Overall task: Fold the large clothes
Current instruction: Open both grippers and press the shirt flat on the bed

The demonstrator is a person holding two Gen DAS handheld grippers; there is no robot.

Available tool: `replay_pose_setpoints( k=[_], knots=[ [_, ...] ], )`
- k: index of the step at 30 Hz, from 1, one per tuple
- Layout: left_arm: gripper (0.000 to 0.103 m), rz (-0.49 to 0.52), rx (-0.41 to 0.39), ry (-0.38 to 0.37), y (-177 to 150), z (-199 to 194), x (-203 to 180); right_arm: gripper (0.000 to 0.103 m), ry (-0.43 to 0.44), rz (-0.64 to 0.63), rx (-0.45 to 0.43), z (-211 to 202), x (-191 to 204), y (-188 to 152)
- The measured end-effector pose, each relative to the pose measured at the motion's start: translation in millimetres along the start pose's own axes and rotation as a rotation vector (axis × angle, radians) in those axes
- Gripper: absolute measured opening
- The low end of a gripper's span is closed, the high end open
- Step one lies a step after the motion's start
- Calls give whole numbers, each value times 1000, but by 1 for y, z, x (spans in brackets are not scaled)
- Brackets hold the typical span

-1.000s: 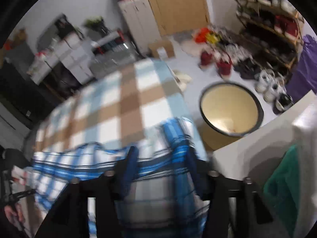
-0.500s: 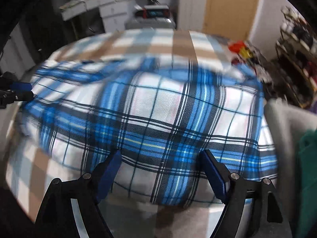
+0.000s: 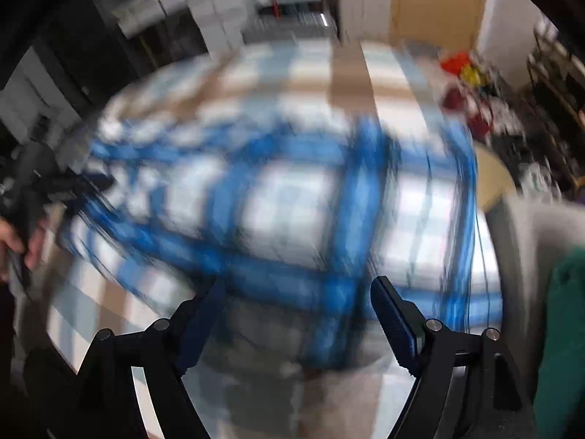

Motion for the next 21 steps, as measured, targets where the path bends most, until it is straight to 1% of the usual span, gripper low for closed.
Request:
replay_pose_setpoints(
  k=[1, 2, 4, 5, 6, 7, 8, 9, 10, 11, 12, 13, 14, 15, 16, 17, 18, 20, 21],
  knots=[
    [43, 17, -3, -3, 5, -3, -4, 83, -10, 6, -1, 6, 4, 5],
    [43, 43, -3, 16, 9, -8, -8, 83, -16, 13, 27, 17, 7, 9],
    [44, 109, 0, 63, 28, -8, -26, 83, -67, 33, 119, 50, 7, 5],
    [44, 154, 1, 85, 39, -7, -36, 83, -85, 57, 148, 64, 5, 1],
    [44, 199, 6, 107, 49, -4, -44, 84, -88, 78, 136, 67, 4, -2],
    [44, 247, 17, 119, 59, -2, -52, 84, -95, 118, 99, 60, 4, -3],
    [44, 285, 27, 123, 68, 4, -56, 84, -73, 164, 74, 48, 5, -7],
    [47, 342, 45, 134, 78, 9, -65, 84, -12, 204, 45, 35, 6, -12],
    [57, 399, 61, 148, 86, 17, -74, 84, 75, 250, -7, 15, 9, -22],
    [61, 449, 66, 162, 89, 23, -80, 83, 138, 281, -54, -1, 12, -32],
    [64, 509, 70, 186, 93, 34, -86, 84, 202, 309, -102, -20, 18, -45],
    [64, 571, 90, 218, 96, 48, -91, 86, 261, 329, -138, -37, 24, -60],
    [64, 604, 112, 240, 96, 58, -92, 91, 308, 346, -172, -47, 29, -73],
    [64, 623, 139, 258, 96, 71, -91, 93, 338, 358, -201, -53, 32, -83],
    [64, 631, 163, 254, 97, 78, -90, 94, 358, 360, -224, -57, 34, -91],
    [63, 635, 184, 237, 98, 85, -89, 94, 359, 344, -238, -58, 37, -101],
    [62, 639, 194, 226, 98, 90, -88, 94, 338, 325, -235, -57, 40, -104],
    [34, 632, 219, 178, 98, 95, -83, 94, 308, 286, -232, -51, 43, -106],
    [6, 618, 231, 138, 99, 93, -83, 94, 305, 274, -215, -47, 47, -102]
  ],
)
Point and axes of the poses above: each gripper's, at about its wrist camera, not at the fingertips, and z roughly the way its jaws point, x to its left, y to its top, the point moved 1 cm from there along z, roughly the way its jaws point, and after that the axes turned 6 degrees about z, right-handed, at the moved point
